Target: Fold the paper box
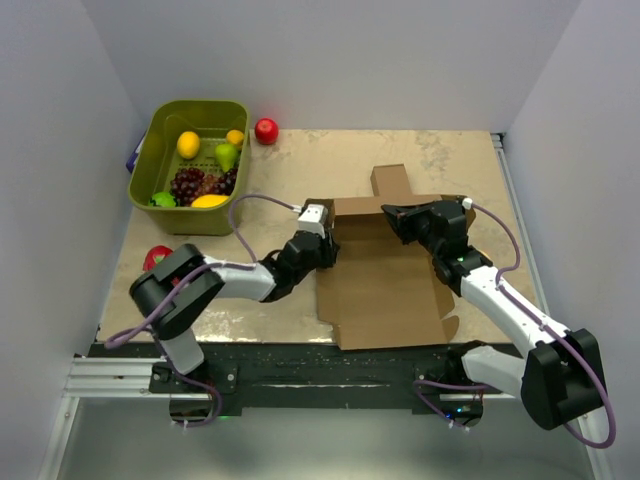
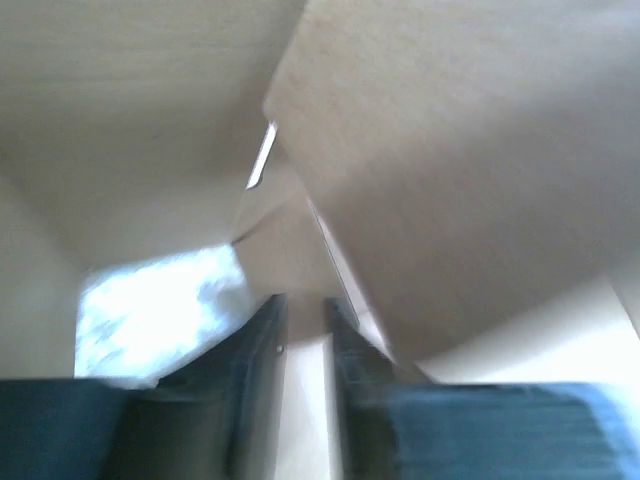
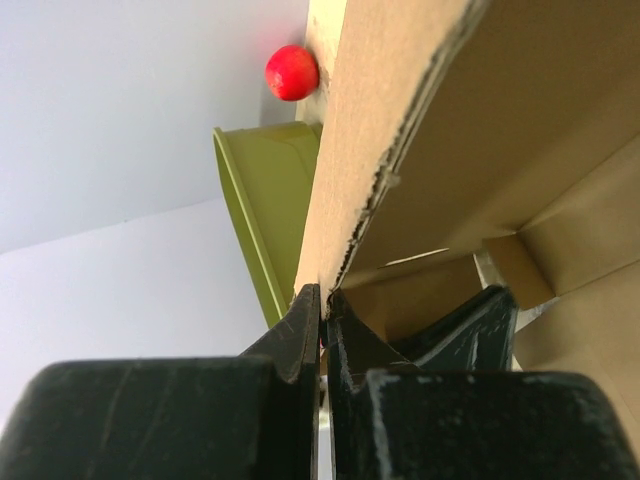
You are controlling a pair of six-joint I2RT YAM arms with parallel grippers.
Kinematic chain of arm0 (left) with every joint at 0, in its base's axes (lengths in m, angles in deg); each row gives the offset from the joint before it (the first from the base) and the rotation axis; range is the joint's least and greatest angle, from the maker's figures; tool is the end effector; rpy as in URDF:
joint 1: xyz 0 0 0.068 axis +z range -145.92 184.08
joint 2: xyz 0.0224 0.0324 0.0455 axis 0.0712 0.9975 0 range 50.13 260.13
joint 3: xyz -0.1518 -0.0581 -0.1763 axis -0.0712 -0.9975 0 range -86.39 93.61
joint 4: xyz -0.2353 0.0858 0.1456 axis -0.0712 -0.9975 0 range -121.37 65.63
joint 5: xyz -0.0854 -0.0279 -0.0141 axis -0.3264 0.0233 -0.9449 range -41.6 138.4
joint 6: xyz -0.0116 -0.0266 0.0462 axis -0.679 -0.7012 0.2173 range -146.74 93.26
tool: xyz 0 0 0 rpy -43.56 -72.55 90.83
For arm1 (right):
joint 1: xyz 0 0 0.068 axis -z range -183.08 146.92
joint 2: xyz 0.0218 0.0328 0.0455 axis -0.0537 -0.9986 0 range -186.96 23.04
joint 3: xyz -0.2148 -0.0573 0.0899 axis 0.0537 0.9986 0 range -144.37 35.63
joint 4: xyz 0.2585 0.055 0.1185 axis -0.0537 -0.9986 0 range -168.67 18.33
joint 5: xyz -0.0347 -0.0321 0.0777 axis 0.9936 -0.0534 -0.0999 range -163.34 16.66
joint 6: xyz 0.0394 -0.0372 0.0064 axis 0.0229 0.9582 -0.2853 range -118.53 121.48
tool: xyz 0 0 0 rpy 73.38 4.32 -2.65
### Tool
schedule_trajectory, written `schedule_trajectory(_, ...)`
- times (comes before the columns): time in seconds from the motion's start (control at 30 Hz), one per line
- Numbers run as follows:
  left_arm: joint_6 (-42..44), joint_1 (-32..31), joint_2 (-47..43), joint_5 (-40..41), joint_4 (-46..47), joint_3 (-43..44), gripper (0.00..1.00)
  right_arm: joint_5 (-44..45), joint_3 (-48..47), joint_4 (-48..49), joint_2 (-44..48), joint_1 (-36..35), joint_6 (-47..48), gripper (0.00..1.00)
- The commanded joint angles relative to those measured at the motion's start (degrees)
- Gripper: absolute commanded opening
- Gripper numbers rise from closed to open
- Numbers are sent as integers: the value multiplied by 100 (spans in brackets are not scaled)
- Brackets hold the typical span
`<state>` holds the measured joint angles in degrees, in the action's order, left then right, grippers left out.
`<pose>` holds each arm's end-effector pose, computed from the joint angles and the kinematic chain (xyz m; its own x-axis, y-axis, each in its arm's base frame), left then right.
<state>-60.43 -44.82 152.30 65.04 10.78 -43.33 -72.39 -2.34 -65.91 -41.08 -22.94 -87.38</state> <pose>0.2451 -0.2650 0.0887 -0.5271 -0.2042 -0.8249 0.3096 0.8579 -0.4102 0.2791 0.1003 0.2144 -0.3317 0.9431 -0.0244 0.3210 0.1372 0.9371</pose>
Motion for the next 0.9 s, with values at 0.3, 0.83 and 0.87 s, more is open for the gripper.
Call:
schedule_trajectory(0.3, 1207, 39, -3053, -663, -790, -1266, 64, 63, 168, -84, -39, -27, 123, 0)
schedule_trajectory(0.83, 996, 909, -3995, -309, -1556, -1222, 55, 37, 194, -92, 13, -27, 141, 0)
schedule_trajectory(0.87, 1083, 909, -3933, -528, -1504, -1187, 55, 45, 194, -110, 31, -27, 150, 0)
